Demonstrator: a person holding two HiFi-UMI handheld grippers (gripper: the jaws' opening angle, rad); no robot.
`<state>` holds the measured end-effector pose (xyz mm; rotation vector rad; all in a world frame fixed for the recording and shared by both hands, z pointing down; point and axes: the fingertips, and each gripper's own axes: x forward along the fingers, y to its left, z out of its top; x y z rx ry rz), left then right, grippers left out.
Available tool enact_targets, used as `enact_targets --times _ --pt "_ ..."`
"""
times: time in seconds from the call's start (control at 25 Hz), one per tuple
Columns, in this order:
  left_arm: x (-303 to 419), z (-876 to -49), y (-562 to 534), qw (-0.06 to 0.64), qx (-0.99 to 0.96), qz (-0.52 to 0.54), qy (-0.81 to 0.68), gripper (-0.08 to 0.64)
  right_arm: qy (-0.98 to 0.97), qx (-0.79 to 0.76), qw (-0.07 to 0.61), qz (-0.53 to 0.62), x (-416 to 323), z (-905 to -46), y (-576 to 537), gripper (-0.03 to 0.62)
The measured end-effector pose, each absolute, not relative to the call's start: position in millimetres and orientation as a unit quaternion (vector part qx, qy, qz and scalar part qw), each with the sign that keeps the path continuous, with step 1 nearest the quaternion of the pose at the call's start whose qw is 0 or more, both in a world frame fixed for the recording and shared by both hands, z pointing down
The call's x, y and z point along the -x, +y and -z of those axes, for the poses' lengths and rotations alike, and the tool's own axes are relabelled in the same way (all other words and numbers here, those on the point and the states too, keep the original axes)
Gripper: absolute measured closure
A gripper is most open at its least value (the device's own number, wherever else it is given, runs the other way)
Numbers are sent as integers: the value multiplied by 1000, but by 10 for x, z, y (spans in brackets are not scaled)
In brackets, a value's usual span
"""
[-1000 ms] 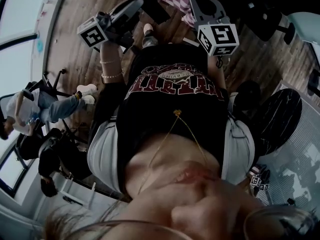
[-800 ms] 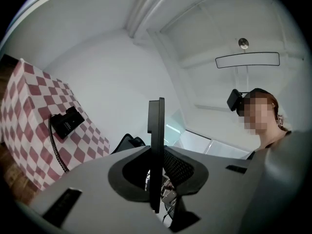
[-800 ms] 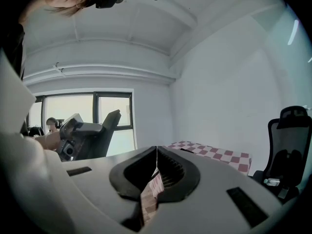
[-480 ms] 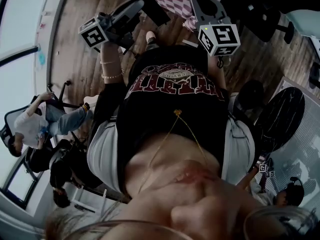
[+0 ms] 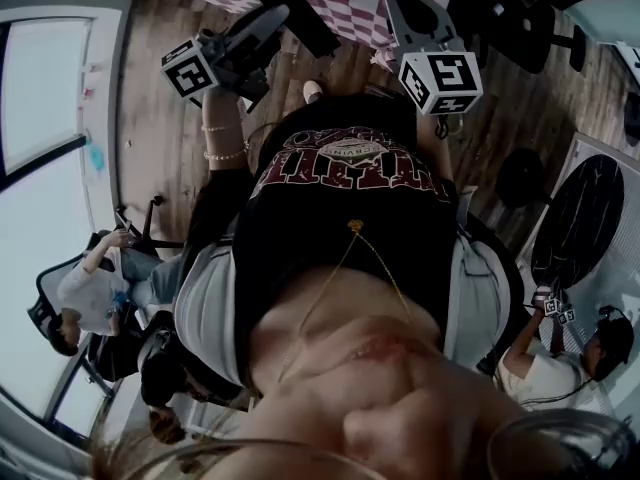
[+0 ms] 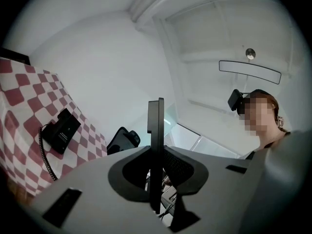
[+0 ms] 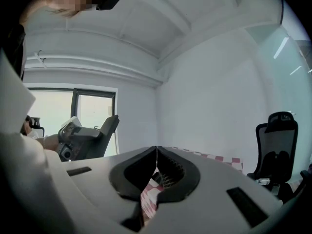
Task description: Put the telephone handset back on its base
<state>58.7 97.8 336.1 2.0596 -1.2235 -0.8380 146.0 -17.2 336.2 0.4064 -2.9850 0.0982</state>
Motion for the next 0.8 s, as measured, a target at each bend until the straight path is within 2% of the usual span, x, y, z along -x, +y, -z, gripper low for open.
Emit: enact_targets --times 0.28,0.8 --pt "-230 -3493 1098 319 -779 320 -435 480 -983 -166 70 -35 -1126 -3408 -84 572" --pt "-155 -3509 1126 322 -779 326 -427 480 -981 -179 62 -46 -1033 -3411 -74 572"
